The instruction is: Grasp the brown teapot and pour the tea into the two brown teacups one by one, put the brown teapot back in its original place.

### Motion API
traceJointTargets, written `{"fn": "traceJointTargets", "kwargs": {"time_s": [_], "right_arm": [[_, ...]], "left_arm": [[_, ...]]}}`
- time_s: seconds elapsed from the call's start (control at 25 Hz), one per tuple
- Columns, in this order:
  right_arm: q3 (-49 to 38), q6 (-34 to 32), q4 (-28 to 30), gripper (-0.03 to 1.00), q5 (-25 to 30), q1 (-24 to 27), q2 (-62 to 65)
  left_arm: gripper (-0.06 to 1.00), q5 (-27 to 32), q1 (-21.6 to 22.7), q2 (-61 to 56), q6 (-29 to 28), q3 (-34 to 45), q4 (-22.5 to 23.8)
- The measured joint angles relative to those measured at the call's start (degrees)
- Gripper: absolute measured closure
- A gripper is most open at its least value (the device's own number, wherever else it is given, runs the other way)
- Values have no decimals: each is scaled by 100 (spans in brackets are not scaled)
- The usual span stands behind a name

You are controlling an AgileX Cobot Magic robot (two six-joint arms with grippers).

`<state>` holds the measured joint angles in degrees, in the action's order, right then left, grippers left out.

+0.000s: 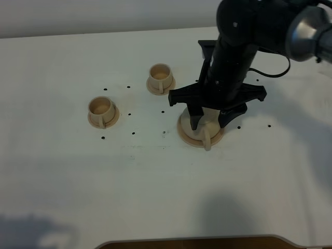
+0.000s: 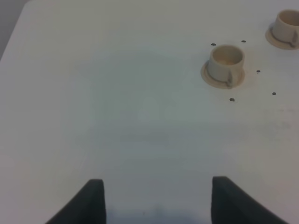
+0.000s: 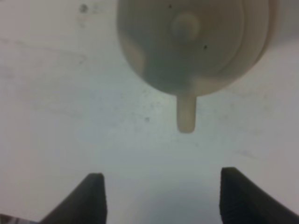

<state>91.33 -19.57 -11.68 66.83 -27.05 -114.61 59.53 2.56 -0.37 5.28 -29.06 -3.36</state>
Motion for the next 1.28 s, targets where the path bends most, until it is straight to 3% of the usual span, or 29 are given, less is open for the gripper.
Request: {"fn": "traceJointTargets", "kwargs": {"time_s": [0.52,1.28], "right_arm": [[354,-127,233,43,268,-5,-727],[364,-127,351,44,44,-5,-887]], "left_arm": [[41,0,6,0,0,0,5],[41,0,6,0,0,0,5]]}}
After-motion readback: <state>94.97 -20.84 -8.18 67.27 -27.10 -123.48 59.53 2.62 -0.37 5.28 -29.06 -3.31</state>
